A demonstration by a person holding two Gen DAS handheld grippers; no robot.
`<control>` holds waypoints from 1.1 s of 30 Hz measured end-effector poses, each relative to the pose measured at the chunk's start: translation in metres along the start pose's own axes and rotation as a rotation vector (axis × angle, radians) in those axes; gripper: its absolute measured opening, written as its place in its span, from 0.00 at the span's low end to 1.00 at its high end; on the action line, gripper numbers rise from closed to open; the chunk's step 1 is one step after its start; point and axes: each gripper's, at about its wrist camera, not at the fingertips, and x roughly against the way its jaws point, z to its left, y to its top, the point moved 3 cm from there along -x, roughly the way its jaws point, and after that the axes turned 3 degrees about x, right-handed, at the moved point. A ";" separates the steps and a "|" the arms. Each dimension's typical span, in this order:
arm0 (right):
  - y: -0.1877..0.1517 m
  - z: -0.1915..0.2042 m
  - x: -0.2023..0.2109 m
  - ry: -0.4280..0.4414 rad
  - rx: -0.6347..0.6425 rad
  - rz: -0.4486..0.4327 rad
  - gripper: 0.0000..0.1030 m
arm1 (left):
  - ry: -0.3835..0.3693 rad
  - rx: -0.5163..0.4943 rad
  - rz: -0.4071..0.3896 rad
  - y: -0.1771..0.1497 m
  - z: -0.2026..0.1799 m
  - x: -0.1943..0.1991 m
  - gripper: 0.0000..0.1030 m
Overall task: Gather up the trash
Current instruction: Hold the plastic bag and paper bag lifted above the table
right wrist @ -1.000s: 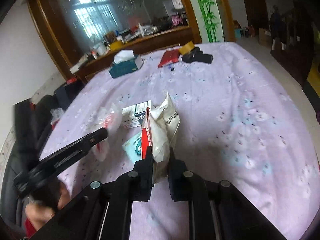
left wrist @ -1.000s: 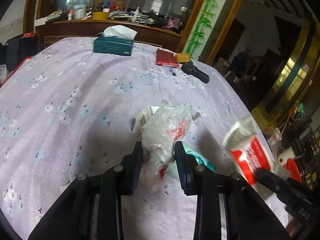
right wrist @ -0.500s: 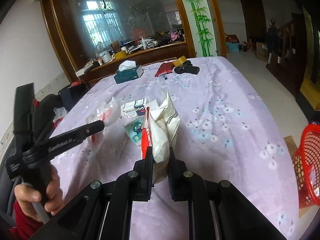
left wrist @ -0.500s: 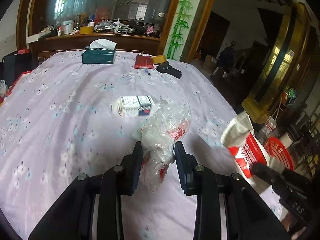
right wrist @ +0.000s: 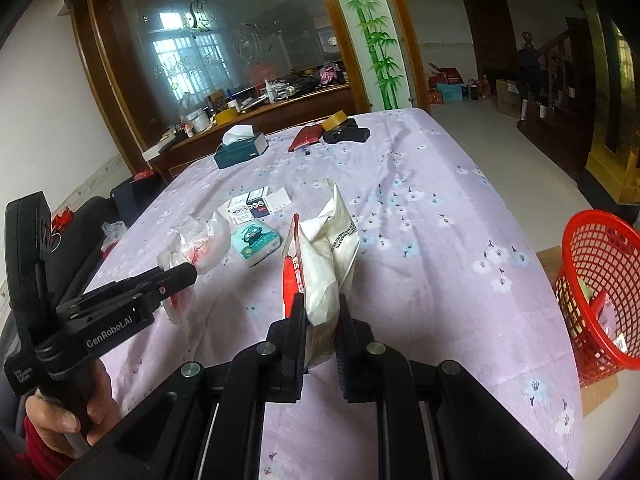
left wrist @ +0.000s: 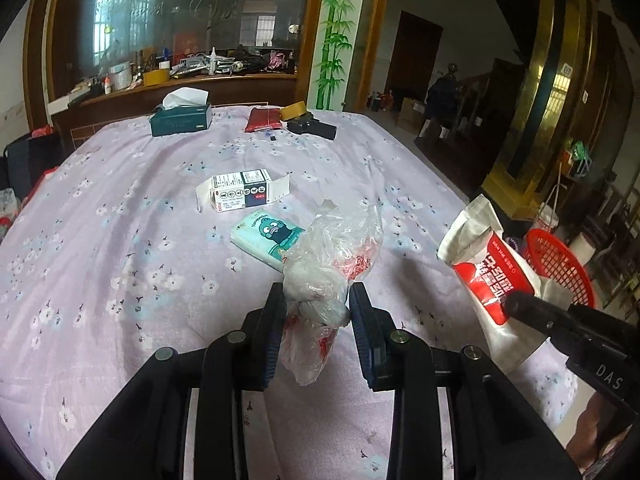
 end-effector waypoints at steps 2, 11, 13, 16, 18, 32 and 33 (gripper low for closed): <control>-0.002 -0.001 0.001 -0.001 -0.001 0.001 0.14 | 0.011 -0.014 0.003 -0.003 -0.004 -0.001 0.30; -0.006 -0.004 0.004 -0.005 -0.005 -0.001 0.14 | 0.035 -0.044 0.003 -0.009 -0.010 -0.003 0.30; -0.006 -0.004 0.005 -0.005 -0.005 -0.003 0.14 | 0.039 -0.045 0.002 -0.009 -0.011 -0.003 0.30; -0.006 -0.004 0.004 -0.006 -0.003 -0.002 0.14 | 0.043 -0.048 0.002 -0.010 -0.012 -0.002 0.30; -0.007 -0.004 0.004 -0.005 -0.003 0.000 0.14 | 0.045 -0.050 0.001 -0.010 -0.012 -0.002 0.30; -0.010 -0.007 0.011 -0.033 0.002 -0.007 0.14 | 0.040 -0.055 0.005 -0.012 -0.015 -0.003 0.30; -0.011 -0.007 0.011 -0.040 0.004 -0.006 0.14 | 0.040 -0.055 0.005 -0.012 -0.015 -0.004 0.30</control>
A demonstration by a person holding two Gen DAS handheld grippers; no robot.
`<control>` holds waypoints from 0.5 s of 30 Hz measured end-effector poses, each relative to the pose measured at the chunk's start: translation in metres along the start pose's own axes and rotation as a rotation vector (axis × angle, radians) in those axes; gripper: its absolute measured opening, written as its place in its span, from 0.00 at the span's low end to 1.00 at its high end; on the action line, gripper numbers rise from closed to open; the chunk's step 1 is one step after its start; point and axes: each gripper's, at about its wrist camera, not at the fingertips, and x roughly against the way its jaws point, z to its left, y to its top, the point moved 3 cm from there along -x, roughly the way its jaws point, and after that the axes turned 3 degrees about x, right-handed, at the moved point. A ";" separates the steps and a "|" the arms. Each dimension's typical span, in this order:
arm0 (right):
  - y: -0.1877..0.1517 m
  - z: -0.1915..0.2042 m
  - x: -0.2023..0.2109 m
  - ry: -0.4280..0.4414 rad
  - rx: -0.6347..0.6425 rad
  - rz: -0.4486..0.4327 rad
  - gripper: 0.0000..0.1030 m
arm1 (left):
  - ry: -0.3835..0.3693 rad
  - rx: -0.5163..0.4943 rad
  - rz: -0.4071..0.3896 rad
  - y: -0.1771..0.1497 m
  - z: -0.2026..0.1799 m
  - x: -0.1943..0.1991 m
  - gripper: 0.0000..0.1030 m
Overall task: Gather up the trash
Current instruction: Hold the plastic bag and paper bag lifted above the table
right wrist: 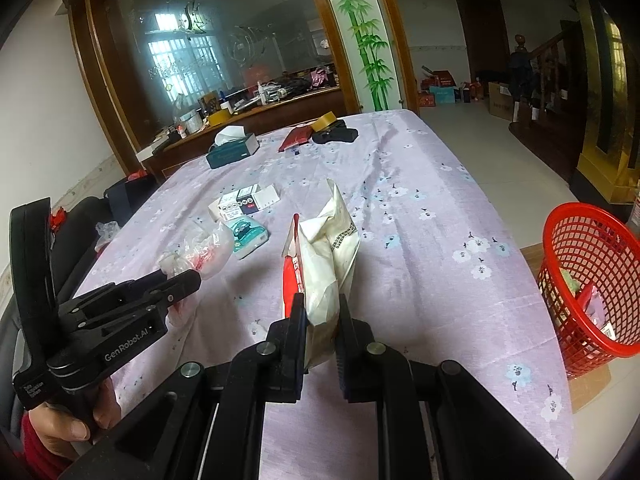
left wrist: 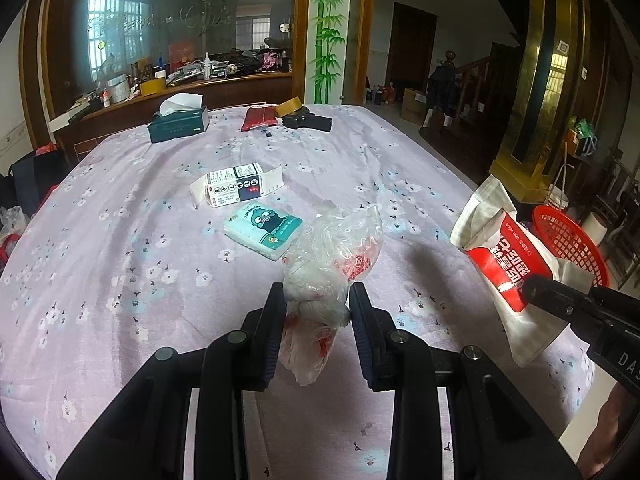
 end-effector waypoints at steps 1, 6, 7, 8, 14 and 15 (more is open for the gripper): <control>-0.001 -0.001 0.000 -0.011 0.003 0.001 0.14 | -0.001 0.000 0.001 0.000 0.000 0.000 0.30; -0.001 -0.004 0.004 -0.046 0.020 -0.006 0.14 | -0.003 -0.002 0.005 -0.001 -0.002 -0.002 0.30; -0.001 -0.004 0.004 -0.057 0.028 -0.008 0.14 | -0.004 -0.003 0.007 -0.001 -0.003 -0.003 0.30; -0.001 -0.003 0.004 -0.078 0.039 -0.011 0.14 | -0.005 -0.003 0.008 -0.002 -0.003 -0.003 0.30; -0.001 -0.003 0.003 -0.167 0.089 -0.026 0.14 | -0.008 0.003 0.015 -0.004 -0.005 -0.006 0.30; -0.001 -0.003 0.003 -0.174 0.095 -0.026 0.14 | -0.008 0.003 0.017 -0.004 -0.004 -0.007 0.30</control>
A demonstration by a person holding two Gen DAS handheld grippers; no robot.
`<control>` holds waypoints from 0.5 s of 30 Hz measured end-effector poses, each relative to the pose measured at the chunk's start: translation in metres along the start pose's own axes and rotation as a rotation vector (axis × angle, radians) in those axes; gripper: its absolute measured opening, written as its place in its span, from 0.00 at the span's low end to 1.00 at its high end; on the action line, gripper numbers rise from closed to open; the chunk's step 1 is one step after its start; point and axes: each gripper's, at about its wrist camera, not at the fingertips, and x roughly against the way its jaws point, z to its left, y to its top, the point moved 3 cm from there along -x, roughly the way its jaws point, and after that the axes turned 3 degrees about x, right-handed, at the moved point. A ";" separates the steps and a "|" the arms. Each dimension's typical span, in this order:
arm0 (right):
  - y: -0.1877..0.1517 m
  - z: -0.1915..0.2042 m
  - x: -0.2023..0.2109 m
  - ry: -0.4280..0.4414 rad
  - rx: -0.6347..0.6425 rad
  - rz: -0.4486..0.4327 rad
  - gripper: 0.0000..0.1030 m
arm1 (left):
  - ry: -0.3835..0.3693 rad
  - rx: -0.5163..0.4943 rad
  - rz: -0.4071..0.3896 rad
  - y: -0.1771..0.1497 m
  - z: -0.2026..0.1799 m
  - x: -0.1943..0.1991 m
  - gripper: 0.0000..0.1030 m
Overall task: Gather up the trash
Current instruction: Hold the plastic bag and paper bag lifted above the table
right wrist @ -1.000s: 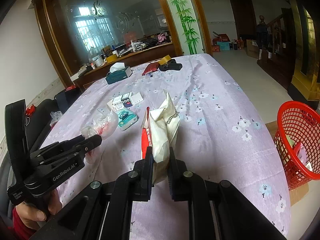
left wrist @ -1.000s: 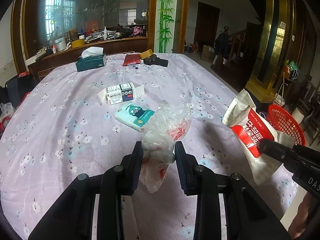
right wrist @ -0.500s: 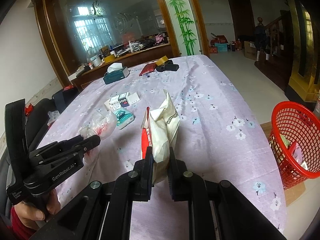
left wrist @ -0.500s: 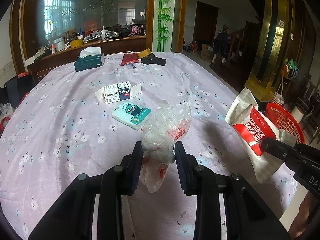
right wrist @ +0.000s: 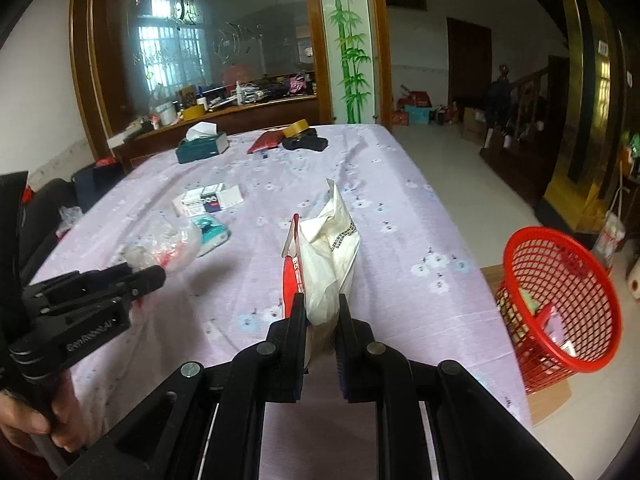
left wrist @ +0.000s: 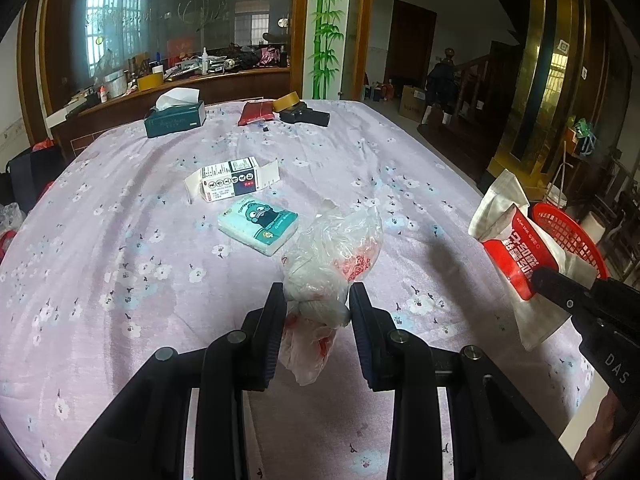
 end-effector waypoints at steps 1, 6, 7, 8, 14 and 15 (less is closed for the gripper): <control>-0.001 0.000 0.000 -0.006 0.004 0.000 0.14 | 0.000 0.000 0.001 0.000 0.000 -0.001 0.30; -0.002 0.000 -0.004 -0.017 0.013 0.010 0.14 | -0.004 -0.005 0.005 0.000 -0.001 -0.002 0.30; -0.002 0.000 -0.004 -0.018 0.013 0.011 0.14 | -0.004 -0.006 0.006 0.000 -0.001 -0.002 0.30; -0.002 0.000 -0.006 -0.021 0.014 0.013 0.14 | -0.004 -0.006 0.006 0.000 -0.001 -0.003 0.30; -0.004 -0.002 -0.008 -0.026 0.013 0.020 0.14 | -0.006 -0.008 0.010 -0.001 -0.002 -0.004 0.30; -0.004 -0.002 -0.008 -0.025 0.013 0.021 0.14 | -0.007 -0.009 0.011 -0.001 -0.003 -0.005 0.30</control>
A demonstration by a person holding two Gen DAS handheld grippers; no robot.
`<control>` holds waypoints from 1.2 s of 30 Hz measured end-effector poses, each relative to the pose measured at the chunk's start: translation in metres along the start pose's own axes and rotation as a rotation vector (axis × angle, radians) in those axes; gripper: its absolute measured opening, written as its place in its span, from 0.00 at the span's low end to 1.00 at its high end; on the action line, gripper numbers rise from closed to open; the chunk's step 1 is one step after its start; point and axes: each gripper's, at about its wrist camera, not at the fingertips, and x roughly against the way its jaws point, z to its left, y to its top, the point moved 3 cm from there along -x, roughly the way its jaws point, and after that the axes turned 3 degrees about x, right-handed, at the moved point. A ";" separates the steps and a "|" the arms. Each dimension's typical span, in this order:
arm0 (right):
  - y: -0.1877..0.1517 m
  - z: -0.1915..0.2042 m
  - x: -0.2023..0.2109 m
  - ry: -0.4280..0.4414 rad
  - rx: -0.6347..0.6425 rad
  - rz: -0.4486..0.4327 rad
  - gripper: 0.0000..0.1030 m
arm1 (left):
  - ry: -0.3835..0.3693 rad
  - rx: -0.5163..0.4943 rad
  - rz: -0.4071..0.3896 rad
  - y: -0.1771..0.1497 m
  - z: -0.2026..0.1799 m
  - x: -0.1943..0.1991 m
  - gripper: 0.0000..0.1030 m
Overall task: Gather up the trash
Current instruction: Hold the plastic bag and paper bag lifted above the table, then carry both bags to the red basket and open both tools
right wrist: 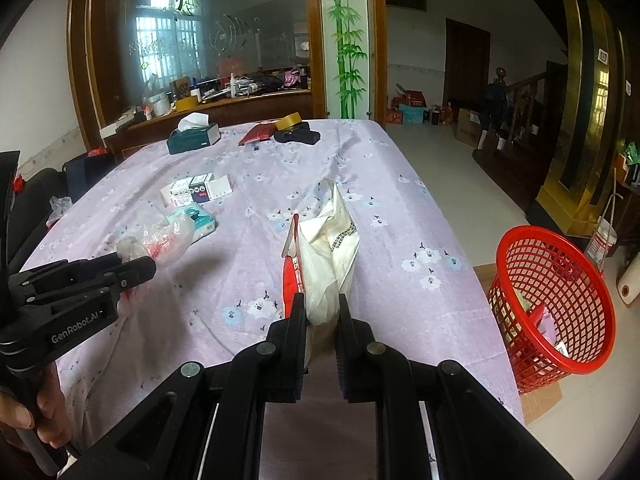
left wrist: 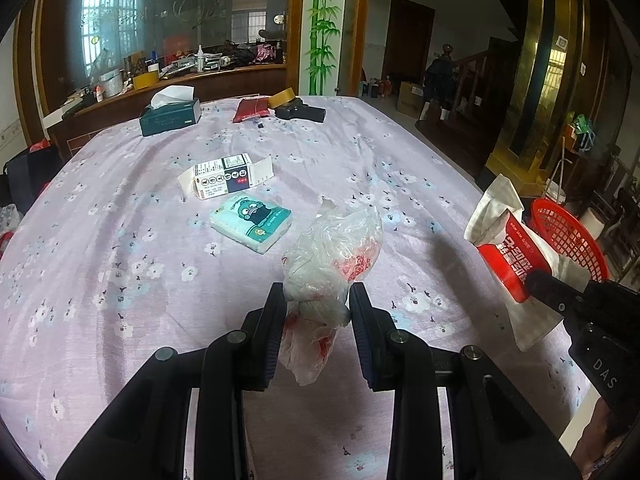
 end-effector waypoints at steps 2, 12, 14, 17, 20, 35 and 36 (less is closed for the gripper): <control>0.000 0.000 0.000 0.000 0.000 0.001 0.14 | -0.001 -0.002 0.003 0.000 -0.001 -0.001 0.30; -0.003 -0.009 0.000 -0.003 -0.016 0.000 0.14 | -0.013 -0.015 0.011 0.002 -0.008 -0.005 0.30; -0.004 -0.011 0.001 -0.003 -0.019 -0.002 0.14 | -0.014 -0.020 0.012 0.003 -0.010 -0.006 0.30; -0.005 -0.015 0.003 -0.003 -0.026 -0.006 0.14 | -0.019 -0.028 0.015 0.005 -0.015 -0.007 0.30; -0.005 -0.023 0.007 0.001 -0.044 -0.016 0.14 | -0.028 -0.045 0.015 0.008 -0.023 -0.007 0.30; -0.009 -0.175 0.090 -0.169 -0.275 -0.148 0.14 | -0.375 -0.186 0.083 0.057 -0.171 -0.008 0.30; -0.011 -0.185 0.094 -0.178 -0.293 -0.150 0.14 | -0.392 -0.197 0.086 0.058 -0.182 -0.009 0.30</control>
